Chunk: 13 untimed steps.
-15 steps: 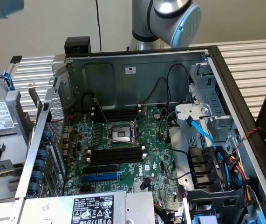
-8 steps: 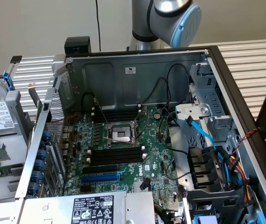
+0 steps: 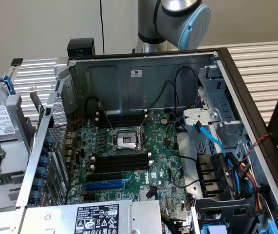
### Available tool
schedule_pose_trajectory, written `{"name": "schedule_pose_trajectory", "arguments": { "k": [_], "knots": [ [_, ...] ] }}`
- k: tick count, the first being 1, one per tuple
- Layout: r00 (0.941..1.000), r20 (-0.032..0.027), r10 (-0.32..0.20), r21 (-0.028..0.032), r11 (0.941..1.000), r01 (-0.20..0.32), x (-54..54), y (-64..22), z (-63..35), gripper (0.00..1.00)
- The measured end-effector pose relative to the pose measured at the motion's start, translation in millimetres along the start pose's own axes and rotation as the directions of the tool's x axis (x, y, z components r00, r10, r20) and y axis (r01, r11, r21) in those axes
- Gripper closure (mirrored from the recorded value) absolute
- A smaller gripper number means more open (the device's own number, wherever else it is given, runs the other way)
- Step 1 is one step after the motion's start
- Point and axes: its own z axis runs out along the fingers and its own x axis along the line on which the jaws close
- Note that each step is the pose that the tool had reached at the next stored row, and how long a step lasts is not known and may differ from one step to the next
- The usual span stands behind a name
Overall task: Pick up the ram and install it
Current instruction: 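Pick up the ram and move it above insertion slot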
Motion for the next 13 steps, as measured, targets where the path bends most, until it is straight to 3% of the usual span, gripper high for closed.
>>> {"name": "schedule_pose_trajectory", "arguments": {
  "k": [7, 13],
  "knots": [
    [0.9999, 0.0003, 0.015, -0.0011, 0.9999, -0.015, 0.0, -0.3, -23.2, 0.86],
    [0.9999, 0.001, 0.015, -0.0073, 0.9999, -0.015, 0.3, -5.3, -46.0, 0.86]
  ]
}}
